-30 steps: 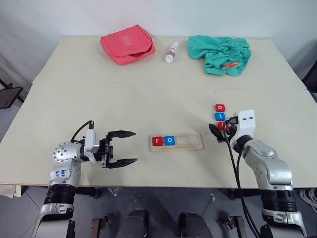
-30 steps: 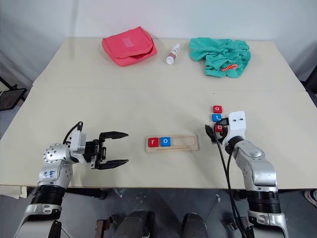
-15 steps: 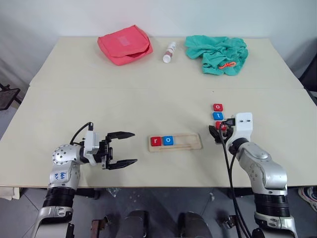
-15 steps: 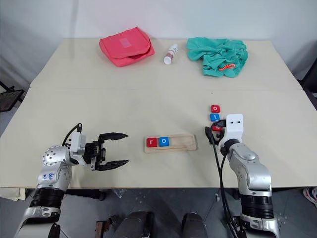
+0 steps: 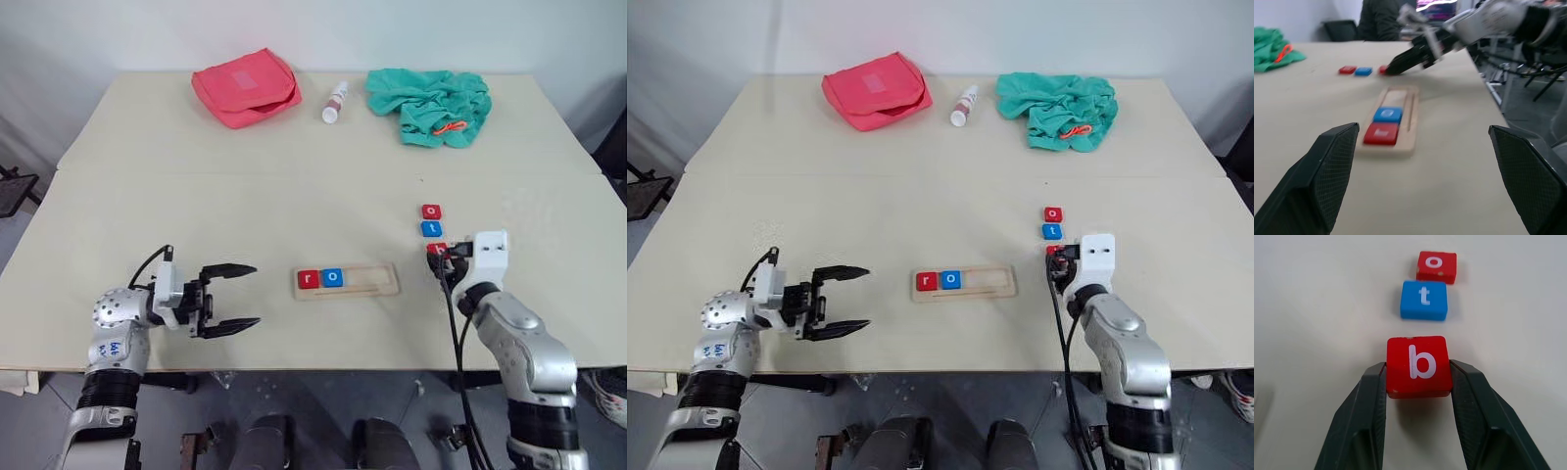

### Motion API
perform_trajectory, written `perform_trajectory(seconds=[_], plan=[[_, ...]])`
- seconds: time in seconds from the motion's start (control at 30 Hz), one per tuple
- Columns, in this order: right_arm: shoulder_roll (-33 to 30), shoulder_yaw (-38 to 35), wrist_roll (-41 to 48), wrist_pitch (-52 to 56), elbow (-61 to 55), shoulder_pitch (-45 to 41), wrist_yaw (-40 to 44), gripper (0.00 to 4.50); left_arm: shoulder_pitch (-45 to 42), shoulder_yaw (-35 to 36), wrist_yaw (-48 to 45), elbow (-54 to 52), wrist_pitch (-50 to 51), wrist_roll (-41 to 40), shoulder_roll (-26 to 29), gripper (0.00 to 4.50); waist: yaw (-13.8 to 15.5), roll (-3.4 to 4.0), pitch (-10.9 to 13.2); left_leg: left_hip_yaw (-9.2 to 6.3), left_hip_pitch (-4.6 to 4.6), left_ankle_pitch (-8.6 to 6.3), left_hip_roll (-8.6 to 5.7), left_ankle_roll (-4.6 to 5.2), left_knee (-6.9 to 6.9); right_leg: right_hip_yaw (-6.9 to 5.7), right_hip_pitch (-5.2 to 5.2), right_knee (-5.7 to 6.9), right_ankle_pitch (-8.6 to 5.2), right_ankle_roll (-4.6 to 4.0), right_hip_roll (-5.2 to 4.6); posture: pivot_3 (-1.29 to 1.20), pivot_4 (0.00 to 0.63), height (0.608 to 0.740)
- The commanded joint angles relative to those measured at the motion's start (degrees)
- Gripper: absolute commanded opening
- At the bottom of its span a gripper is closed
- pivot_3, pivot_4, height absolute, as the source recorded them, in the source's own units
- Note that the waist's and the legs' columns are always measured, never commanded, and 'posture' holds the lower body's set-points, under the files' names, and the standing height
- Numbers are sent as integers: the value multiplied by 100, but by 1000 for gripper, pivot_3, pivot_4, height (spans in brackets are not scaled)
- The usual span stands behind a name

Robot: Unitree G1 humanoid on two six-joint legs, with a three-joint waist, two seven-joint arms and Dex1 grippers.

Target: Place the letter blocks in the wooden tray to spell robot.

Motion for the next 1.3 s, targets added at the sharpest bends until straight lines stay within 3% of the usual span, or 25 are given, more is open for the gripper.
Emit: perform_trajectory(seconds=[0.03, 0.33, 0.63, 0.73, 1.03, 1.13, 1.3], plan=[[2, -148, 177, 340, -933, 427, -58, 1456, -80, 102, -505, 276, -285, -114, 124, 4500, 3, 0, 0, 2, 0, 0, 0, 0, 0, 2, 0, 0, 0, 0, 0, 0, 150, 740], [247, -127, 301, 536, -1232, 704, -169, 1456, -443, -14, -485, 673, -450, -78, 62, 4500, 0, -1, -1, 14, 1, 0, 1, 0, 3, 11, -7, 3, 0, 0, 1, 0, 150, 740], [98, -172, 395, 349, -1359, 788, 109, 4468, -531, -100, -488, 625, -445, -128, 28, 4500, -3, -1, -1, 17, 1, 0, 1, 0, 2, 13, -11, 6, 0, 0, 1, 0, 150, 740], [-401, -206, 609, 387, -1495, 840, 703, 4468, -514, -103, -484, 583, -428, -143, 38, 4500, 2, -1, -1, 17, 0, 0, 0, 0, 2, 14, -11, 5, 0, 0, 0, 0, 150, 740], [-3097, -35, 452, -943, -282, 674, 3649, 4468, -359, -100, -426, 409, -439, -189, 3, 4500, 5, -6, -3, 28, 1, -1, 2, 2, 4, 14, -5, -5, 0, 0, 0, 0, 150, 740], [-3528, 236, 203, -1627, 365, 374, 4341, 4468, -280, -103, -404, 326, -445, -207, -16, 4500, 4, -7, -3, 32, 1, -1, 4, 3, 5, 13, -6, -6, 0, 0, 0, 0, 150, 740], [-3898, 1201, -515, -3003, 2189, -1007, 5713, 4468, -102, -113, -307, 117, -458, -233, -86, 4500, -13, -8, -2, 38, 1, 0, 6, 4, 10, 11, -5, -9, 0, 0, -2, 0, 150, 740]])
